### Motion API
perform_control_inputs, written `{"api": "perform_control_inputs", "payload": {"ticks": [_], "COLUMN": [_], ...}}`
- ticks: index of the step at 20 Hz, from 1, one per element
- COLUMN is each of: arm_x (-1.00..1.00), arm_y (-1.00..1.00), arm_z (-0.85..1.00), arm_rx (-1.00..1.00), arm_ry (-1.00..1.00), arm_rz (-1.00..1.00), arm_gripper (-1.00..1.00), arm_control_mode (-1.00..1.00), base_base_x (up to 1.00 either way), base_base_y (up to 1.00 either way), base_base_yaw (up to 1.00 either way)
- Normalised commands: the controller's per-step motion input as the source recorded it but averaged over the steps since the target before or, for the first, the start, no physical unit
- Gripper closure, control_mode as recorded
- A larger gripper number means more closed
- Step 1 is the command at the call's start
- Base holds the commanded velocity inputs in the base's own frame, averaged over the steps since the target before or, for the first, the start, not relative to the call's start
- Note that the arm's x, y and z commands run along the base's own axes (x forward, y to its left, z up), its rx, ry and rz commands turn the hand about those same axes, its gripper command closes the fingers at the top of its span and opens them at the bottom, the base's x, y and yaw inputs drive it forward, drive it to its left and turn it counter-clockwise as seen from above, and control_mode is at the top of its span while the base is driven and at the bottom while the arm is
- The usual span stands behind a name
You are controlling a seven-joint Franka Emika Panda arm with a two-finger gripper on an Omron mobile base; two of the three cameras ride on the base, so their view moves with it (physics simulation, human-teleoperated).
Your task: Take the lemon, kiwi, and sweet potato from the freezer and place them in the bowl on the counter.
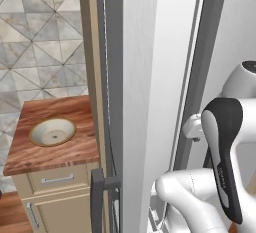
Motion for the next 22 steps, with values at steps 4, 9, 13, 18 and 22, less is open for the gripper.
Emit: {"api": "perform_control_inputs", "payload": {"ticks": [4,9,13,18,22], "arm_x": [0.0,0.0,0.0,0.0,0.07], "arm_y": [0.0,0.0,0.0,0.0,0.04], "arm_z": [0.0,0.0,0.0,0.0,0.0], "arm_rx": [0.0,0.0,0.0,0.0,0.0], "arm_ry": [0.0,0.0,0.0,0.0,0.0], "arm_rz": [0.0,0.0,0.0,0.0,0.01], "arm_gripper": [-1.0,-1.0,-1.0,-1.0,-1.0], "arm_control_mode": [1.0,1.0,1.0,1.0,-1.0], "base_base_x": [0.24,0.0,0.0,0.0,0.04], "base_base_y": [0.12,0.0,0.0,0.0,0.02], "base_base_yaw": [0.0,0.0,0.0,0.0,0.0]}}
